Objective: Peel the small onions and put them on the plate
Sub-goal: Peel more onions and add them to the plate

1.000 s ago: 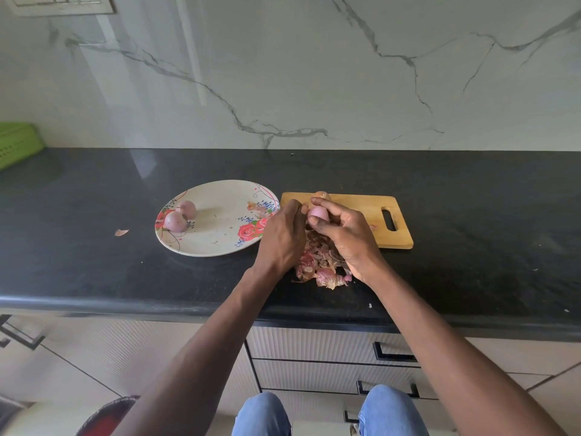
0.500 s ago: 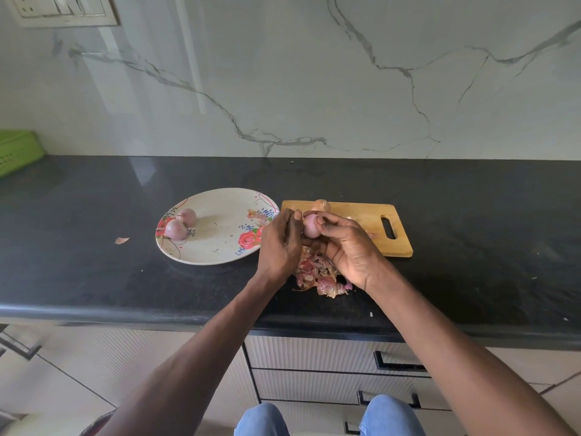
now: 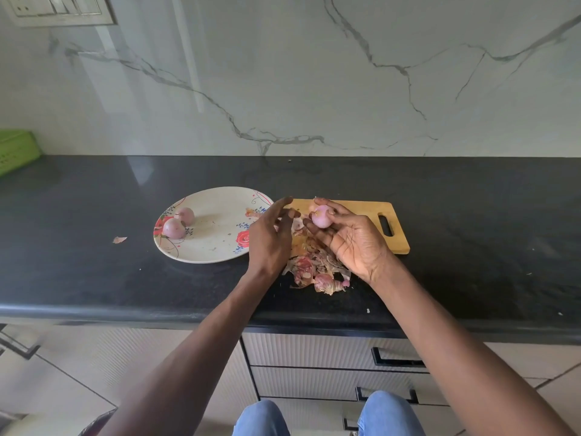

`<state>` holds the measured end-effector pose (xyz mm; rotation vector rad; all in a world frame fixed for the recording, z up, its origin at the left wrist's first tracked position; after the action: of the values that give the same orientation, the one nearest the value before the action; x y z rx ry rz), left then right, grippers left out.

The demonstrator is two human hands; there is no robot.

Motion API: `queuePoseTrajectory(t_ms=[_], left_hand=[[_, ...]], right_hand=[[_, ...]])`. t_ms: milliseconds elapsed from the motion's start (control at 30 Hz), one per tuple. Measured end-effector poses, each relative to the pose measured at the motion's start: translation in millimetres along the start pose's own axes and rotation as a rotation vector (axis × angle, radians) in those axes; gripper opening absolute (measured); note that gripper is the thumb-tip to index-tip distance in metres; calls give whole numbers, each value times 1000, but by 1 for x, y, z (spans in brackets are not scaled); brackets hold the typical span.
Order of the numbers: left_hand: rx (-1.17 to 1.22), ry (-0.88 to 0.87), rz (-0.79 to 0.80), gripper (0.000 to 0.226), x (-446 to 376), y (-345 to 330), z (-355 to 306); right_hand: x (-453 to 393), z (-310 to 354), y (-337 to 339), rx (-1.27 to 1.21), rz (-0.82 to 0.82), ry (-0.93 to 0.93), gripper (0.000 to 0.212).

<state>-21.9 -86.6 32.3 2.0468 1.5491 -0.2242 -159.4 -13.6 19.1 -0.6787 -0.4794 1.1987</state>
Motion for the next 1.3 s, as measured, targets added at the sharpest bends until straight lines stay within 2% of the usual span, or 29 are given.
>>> queuePoseTrajectory(t_ms=[133,233,267,400,467,567,633,700,833,1000,1133,1233,1300], left_hand=[[-112,-59,26,49,3,-1,-9],[-18,22,20,32,4,2,-7],[18,38,2,34,4,4,-5],[-87,-7,25,48,7,7,-5],[-121,4,-5,33,10,17,-4],[-178,-3,-105,30,13,49,1],[-248,-13,-218,23,10,78,13],[-290,24,-306,30,6,111,29],[-314,136,-448,36,3,166,54],[-218,291,-516,49,-2,179,67],[-214,312,-533,46,-1,180,66],[-255,287,-514,43,-3,179,67],[-284,258,-506,40,-5,177,67]], right_hand=[[-2,0,3,78,-1,5,41],[-2,1,6,136,-22,44,49],[-1,2,6,155,-37,61,49],[3,7,2,301,-84,145,42],[5,7,0,366,-134,175,38],[5,1,-16,602,-171,219,42],[1,-9,-37,697,-145,233,42],[-7,-22,-61,809,-110,252,40],[-42,-54,-103,1045,-31,292,50],[-85,-91,-136,1310,-2,290,40],[-113,-107,-155,1480,55,324,48],[-125,-121,-155,1541,75,244,51],[-129,-131,-151,1592,94,209,33]])
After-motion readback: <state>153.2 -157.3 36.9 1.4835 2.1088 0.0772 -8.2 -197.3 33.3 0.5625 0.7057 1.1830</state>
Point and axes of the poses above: each hand's wrist, its own x-axis away from the middle knuckle, its own y-axis out of the back of the hand, z = x × y, the point moved 6 cm from there along -x, towards the middle knuckle, and after that the axes turned 3 degrees about y, right-handed, at the moved point
